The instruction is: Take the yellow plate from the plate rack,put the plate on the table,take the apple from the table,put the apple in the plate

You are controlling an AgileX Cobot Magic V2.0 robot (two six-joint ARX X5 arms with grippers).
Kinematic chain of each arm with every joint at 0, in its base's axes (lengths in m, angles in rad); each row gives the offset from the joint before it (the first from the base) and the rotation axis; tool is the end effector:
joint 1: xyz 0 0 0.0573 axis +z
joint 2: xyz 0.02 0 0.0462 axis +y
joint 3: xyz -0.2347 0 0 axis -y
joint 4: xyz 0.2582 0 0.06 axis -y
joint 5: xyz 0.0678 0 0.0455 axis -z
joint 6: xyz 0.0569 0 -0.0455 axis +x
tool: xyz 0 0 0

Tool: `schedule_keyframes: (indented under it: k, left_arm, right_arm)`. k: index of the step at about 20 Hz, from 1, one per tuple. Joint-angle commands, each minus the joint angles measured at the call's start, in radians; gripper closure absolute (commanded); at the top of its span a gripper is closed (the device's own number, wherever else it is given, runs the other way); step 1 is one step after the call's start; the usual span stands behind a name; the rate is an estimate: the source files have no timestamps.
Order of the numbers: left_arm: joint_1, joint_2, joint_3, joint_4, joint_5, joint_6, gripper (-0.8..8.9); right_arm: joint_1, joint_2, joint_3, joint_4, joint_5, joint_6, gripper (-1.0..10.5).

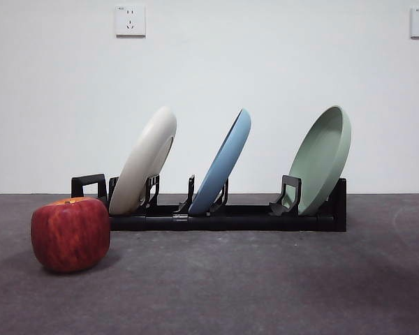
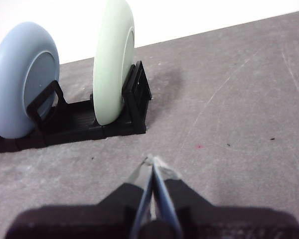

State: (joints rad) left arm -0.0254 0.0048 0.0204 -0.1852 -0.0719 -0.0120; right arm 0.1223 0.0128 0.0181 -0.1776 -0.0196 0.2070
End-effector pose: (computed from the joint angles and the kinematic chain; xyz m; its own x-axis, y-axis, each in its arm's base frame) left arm 0.1654 -0.0001 0.1476 0.9846 0.0468 -0.1684 -0.0475 0.9989 0.0003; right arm 0.1647 0.0214 0.1465 0.9753 0.1396 -0.1714 -0.1031 0.9731 0.2058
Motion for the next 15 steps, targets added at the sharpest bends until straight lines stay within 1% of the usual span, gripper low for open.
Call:
schedule_keyframes:
  k: [1,3,5,7,9,13,15]
  left_arm:
    - [0.004,-0.003,-0.012,0.013,0.000,-0.039,8.20]
    - [0.004,-0.003,-0.010,0.012,0.002,-0.062,8.21]
    - [0.004,0.000,-0.001,0.010,0.006,-0.080,8.21]
    - [0.004,0.006,0.015,0.009,0.031,-0.113,8.21]
    - [0.004,0.022,0.038,0.009,0.060,-0.148,8.21]
    - [0.004,0.081,0.092,0.012,0.097,-0.200,8.21]
    - [0.004,0.124,0.125,0.015,0.105,-0.203,8.21]
  right_arm:
    - [-0.002,0.000,-0.011,0.004,-0.005,0.046,9.5]
    - [-0.002,0.003,-0.008,0.003,-0.005,0.076,9.6]
    - [-0.002,0.013,0.000,0.000,-0.006,0.124,9.6]
    - [-0.002,0.030,0.017,-0.013,-0.009,0.172,9.6]
    - [-0.002,0.058,0.041,-0.031,-0.010,0.202,9.6]
    - [-0.002,0.129,0.091,-0.040,-0.043,0.207,9.6]
    - [-0.002,0.177,0.122,-0.040,-0.063,0.206,9.6]
